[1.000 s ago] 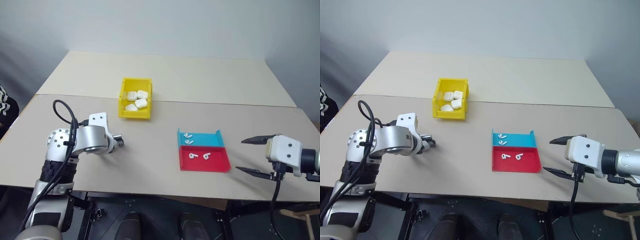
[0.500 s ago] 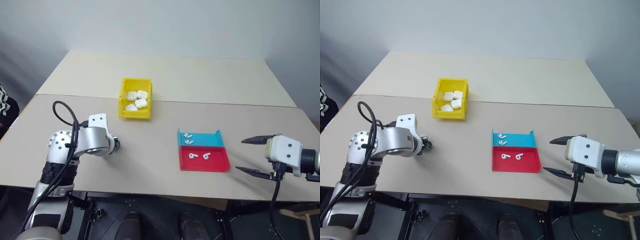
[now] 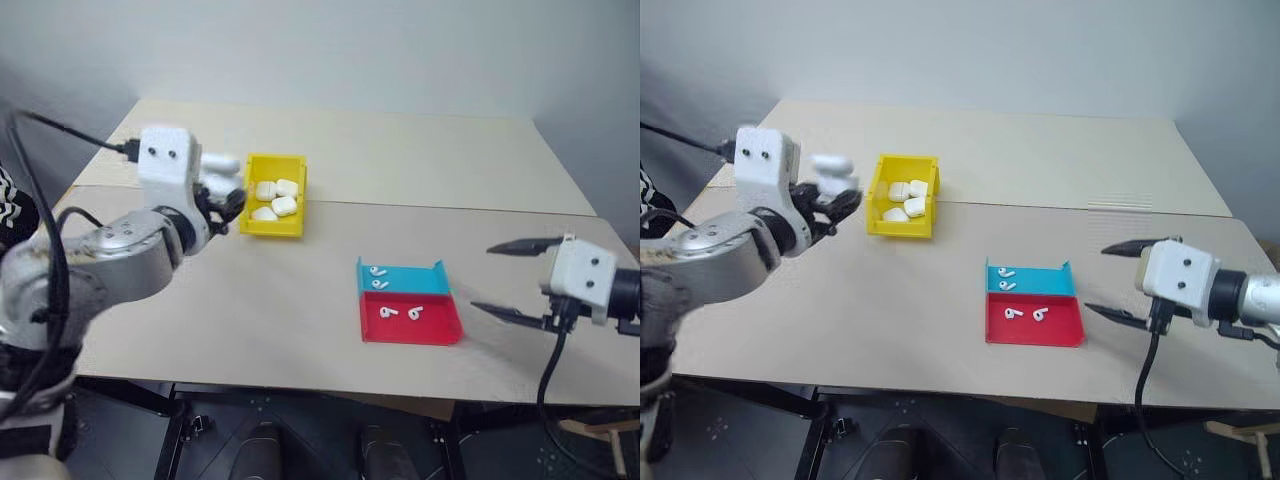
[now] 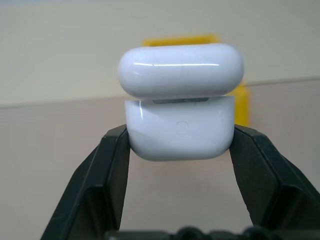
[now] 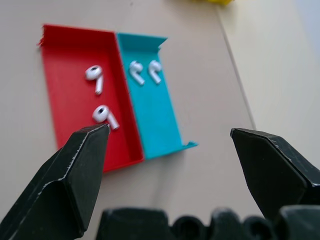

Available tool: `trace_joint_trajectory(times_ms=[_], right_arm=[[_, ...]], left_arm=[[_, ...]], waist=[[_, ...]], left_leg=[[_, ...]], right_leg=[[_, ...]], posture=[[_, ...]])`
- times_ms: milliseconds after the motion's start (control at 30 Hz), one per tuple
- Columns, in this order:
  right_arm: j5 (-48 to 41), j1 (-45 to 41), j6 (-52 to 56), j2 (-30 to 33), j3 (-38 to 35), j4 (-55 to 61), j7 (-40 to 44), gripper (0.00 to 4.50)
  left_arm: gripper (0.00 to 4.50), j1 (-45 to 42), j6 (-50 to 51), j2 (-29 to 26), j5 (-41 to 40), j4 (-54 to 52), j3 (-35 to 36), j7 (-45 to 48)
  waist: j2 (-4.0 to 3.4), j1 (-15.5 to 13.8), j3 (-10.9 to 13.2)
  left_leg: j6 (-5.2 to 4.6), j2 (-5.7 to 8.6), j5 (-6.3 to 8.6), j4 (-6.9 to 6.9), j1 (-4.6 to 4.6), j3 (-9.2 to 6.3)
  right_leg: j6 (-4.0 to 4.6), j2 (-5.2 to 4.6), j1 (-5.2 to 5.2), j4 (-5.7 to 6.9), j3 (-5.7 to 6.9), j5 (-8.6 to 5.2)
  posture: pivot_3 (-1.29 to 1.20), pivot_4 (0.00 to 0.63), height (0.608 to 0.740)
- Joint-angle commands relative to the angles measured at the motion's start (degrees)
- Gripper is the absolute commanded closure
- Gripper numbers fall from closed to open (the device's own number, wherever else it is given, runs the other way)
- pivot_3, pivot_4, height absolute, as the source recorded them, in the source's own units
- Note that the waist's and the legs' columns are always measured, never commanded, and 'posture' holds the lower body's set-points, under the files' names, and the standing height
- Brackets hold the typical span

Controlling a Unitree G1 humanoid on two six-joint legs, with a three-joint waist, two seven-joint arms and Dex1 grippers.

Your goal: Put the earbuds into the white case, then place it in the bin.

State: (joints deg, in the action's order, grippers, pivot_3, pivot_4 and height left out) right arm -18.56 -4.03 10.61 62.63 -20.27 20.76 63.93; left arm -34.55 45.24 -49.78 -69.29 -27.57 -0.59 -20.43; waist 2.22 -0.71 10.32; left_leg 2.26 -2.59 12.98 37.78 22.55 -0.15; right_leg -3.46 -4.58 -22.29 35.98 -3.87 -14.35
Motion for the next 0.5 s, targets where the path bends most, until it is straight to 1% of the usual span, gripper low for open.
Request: trace_joint_trajectory(times_ms=[33,100,133,167,233,267,333,400,500], right_arm=[[-2.2,-3.1,6.4,4.5,1.7,2.9,1.6,0.00],[-4.0,-4.2,10.6,6.8,2.8,5.3,2.5,0.00],[-4.9,-5.2,13.1,8.1,3.4,7.0,2.6,0.00],[-5.7,-6.3,14.8,9.3,4.0,8.7,2.6,0.00],[-6.9,-8.5,17.7,10.9,5.5,11.3,2.5,0.00],[-6.7,-9.4,18.2,11.4,6.3,12.4,2.2,0.00],[-6.1,-10.9,18.3,12.2,8.2,14.0,2.4,0.00],[-6.0,-12.4,18.3,12.2,10.1,15.1,2.7,0.00],[-5.4,-15.9,19.8,13.2,14.3,15.2,3.8,0.00]], left_arm=[[1.77,4.4,-20.0,5.7,17.1,1.1,-1.7,22.2],[1.77,8.1,-30.9,11.5,23.2,3.0,-1.9,31.6],[1.77,10.7,-36.7,13.1,25.0,3.9,-2.6,40.4],[1.77,13.4,-40.0,14.4,24.5,4.2,-2.8,48.7],[1.77,17.3,-45.4,17.2,23.3,5.5,-2.7,61.3],[1.77,18.6,-47.1,18.8,22.5,6.3,-2.3,65.3],[1.77,20.0,-48.6,20.9,22.9,8.3,-2.3,70.6],[1.77,19.4,-51.7,23.4,26.1,12.8,-3.0,74.7],[1.77,19.5,-51.2,24.5,27.0,15.8,-3.1,79.3]], waist=[[-0.02,0.0,0.0],[-0.10,0.0,0.0],[-0.05,0.0,0.0],[-0.08,0.3,0.0],[-0.10,0.5,0.0],[-0.10,0.5,0.0],[-0.10,0.5,0.0],[-0.14,0.2,-0.1],[-0.16,0.2,-0.1]], left_leg=[[-0.01,-0.02,0.00,0.00,0.06,-0.01],[-0.07,-0.03,0.03,0.01,0.20,-0.01],[-0.13,-0.05,0.06,0.02,0.25,0.00],[-0.16,-0.09,0.08,0.03,0.29,-0.01],[-0.22,-0.15,0.12,0.05,0.49,0.06],[-0.23,-0.19,0.12,0.05,0.56,0.06],[-0.23,-0.20,0.12,0.06,0.79,0.05],[-0.24,-0.21,0.11,0.09,0.79,0.02],[-0.32,-0.19,0.06,0.18,0.74,0.04]], right_leg=[[0.00,0.01,-0.02,-0.04,0.01,0.00],[-0.02,0.00,-0.09,-0.10,-0.01,0.02],[-0.02,-0.01,-0.11,-0.15,0.00,0.03],[-0.02,0.02,-0.15,-0.15,0.02,0.02],[-0.02,0.06,-0.39,-0.10,-0.04,0.03],[-0.02,0.09,-0.50,-0.10,-0.02,0.03],[-0.02,0.10,-0.78,0.03,-0.02,0.03],[-0.02,0.13,-0.81,0.12,-0.01,0.03],[-0.04,0.12,-0.74,0.11,-0.03,0.10]], posture=[[0.00,0.150,0.740],[0.00,0.150,0.740],[0.00,0.150,0.740],[0.00,0.150,0.740],[0.00,0.150,0.740],[0.00,0.150,0.740],[0.00,0.150,0.740],[0.00,0.150,0.740],[0.00,0.150,0.740]])
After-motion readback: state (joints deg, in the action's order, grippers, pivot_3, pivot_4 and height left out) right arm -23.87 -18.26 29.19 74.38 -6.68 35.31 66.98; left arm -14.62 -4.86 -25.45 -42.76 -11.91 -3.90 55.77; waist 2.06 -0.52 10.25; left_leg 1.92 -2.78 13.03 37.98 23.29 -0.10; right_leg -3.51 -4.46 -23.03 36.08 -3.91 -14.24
